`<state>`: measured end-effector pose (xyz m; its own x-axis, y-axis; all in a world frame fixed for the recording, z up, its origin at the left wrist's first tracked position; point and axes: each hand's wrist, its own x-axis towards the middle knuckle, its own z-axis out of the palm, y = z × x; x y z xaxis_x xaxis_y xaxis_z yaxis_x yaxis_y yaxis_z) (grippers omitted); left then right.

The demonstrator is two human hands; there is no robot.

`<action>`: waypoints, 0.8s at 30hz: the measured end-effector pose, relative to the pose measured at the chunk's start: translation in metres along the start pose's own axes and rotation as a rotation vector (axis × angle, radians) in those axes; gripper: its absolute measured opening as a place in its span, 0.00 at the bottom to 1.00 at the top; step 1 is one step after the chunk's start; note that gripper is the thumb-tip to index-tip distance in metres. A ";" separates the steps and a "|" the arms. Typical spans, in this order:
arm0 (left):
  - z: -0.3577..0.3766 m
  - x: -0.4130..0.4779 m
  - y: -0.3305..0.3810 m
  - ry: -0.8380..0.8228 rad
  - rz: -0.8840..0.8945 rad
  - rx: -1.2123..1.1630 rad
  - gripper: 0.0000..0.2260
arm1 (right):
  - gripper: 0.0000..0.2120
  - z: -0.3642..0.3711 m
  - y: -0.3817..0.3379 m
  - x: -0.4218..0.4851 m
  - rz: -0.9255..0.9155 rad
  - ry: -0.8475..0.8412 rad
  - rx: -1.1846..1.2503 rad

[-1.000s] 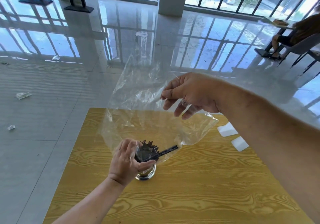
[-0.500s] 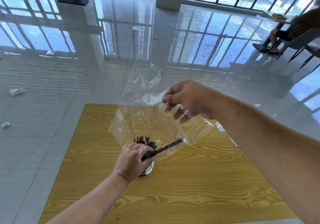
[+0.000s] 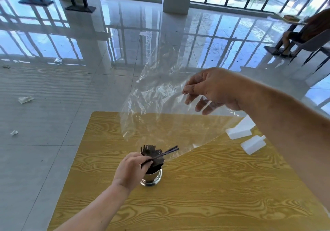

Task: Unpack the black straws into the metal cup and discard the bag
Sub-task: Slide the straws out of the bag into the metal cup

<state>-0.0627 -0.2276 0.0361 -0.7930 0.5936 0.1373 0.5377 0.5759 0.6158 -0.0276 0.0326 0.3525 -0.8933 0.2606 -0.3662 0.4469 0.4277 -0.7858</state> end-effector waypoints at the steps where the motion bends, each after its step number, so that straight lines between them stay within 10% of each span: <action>1: 0.000 0.002 0.000 -0.004 -0.011 0.012 0.08 | 0.06 -0.003 -0.002 0.000 -0.009 0.005 -0.003; 24: -0.017 0.030 0.011 -0.124 -0.229 -0.124 0.23 | 0.06 -0.055 0.042 -0.006 -0.016 0.056 0.118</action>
<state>-0.0858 -0.2126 0.0598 -0.8442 0.5251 -0.1076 0.3038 0.6341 0.7110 -0.0011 0.0965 0.3492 -0.8946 0.3042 -0.3275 0.4211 0.3280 -0.8457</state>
